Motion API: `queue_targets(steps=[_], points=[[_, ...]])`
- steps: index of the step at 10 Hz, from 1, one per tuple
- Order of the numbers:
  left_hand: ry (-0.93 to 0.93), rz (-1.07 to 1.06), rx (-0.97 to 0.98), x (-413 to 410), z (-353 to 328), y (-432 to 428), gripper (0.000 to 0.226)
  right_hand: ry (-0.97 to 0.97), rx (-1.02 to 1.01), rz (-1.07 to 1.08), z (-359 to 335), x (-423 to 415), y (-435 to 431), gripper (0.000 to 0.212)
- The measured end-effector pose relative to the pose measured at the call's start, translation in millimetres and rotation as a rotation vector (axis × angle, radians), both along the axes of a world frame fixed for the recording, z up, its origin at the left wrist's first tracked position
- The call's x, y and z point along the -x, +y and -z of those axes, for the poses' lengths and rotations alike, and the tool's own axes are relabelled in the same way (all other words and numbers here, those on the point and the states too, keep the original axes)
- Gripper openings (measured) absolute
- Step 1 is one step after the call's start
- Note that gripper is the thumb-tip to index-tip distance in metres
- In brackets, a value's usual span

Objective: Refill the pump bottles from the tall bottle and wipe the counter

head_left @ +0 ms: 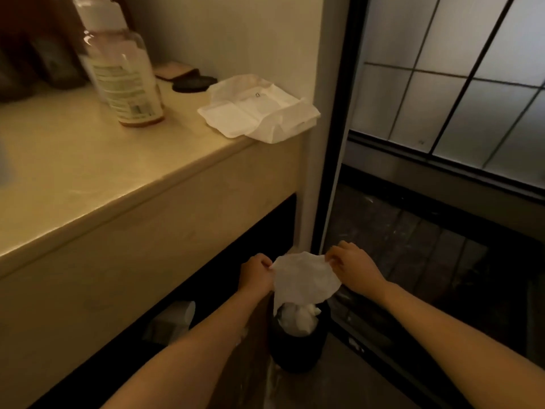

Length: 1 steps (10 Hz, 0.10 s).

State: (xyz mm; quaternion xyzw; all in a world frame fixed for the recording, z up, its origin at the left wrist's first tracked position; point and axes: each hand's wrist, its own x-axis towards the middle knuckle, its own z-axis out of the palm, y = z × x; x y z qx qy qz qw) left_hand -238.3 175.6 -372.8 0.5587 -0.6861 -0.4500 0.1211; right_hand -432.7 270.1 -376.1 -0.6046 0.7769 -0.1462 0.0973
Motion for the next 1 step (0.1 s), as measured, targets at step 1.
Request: queue_targets(steps=[1], points=[[0.015, -0.021, -0.082, 16.5, 22.0, -8.2, 0.043, -0.056, -0.037, 0.085, 27.1, 4.0, -12.0, 0.023]])
